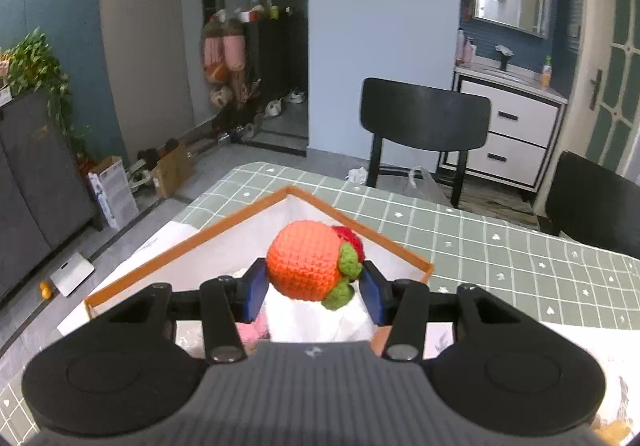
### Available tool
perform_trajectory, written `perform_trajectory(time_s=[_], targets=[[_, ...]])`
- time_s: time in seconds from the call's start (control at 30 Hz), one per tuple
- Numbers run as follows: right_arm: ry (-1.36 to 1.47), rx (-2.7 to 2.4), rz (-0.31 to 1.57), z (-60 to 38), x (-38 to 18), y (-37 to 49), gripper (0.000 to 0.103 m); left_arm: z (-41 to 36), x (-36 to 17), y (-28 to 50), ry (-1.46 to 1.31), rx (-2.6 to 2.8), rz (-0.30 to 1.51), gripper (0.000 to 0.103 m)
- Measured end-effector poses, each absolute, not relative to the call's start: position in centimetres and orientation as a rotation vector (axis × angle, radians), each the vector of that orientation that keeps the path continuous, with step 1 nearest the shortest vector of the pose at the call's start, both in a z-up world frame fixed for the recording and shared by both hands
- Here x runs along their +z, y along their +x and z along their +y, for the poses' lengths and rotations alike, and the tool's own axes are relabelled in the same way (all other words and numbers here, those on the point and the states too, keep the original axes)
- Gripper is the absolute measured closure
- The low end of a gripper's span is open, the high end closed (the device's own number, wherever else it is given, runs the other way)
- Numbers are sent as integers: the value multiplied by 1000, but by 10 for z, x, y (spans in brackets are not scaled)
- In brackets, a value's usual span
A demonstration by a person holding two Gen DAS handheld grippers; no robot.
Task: Organize soft objects
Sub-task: 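Lift and carry the sponge and crochet fruit over the orange box with both tools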
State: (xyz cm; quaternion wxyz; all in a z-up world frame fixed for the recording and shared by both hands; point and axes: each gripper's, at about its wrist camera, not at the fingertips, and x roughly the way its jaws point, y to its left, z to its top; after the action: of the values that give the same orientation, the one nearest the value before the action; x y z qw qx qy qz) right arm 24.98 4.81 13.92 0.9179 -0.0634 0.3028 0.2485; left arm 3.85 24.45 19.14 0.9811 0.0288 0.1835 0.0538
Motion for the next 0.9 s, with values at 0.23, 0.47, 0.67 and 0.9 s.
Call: perform_trajectory(time_s=[0.23, 0.47, 0.67, 0.9], targets=[[-184, 538, 647, 67, 134, 255, 54, 211, 149, 104, 71, -26, 478, 15], [-249, 549, 665, 73, 119, 268, 54, 186, 110, 155, 84, -115, 588, 15], [-267, 533, 713, 70, 101, 291, 54, 177, 82, 198, 117, -132, 667, 15], [-245, 523, 770, 66, 79, 316, 53, 173, 59, 240, 128, -144, 758, 15]])
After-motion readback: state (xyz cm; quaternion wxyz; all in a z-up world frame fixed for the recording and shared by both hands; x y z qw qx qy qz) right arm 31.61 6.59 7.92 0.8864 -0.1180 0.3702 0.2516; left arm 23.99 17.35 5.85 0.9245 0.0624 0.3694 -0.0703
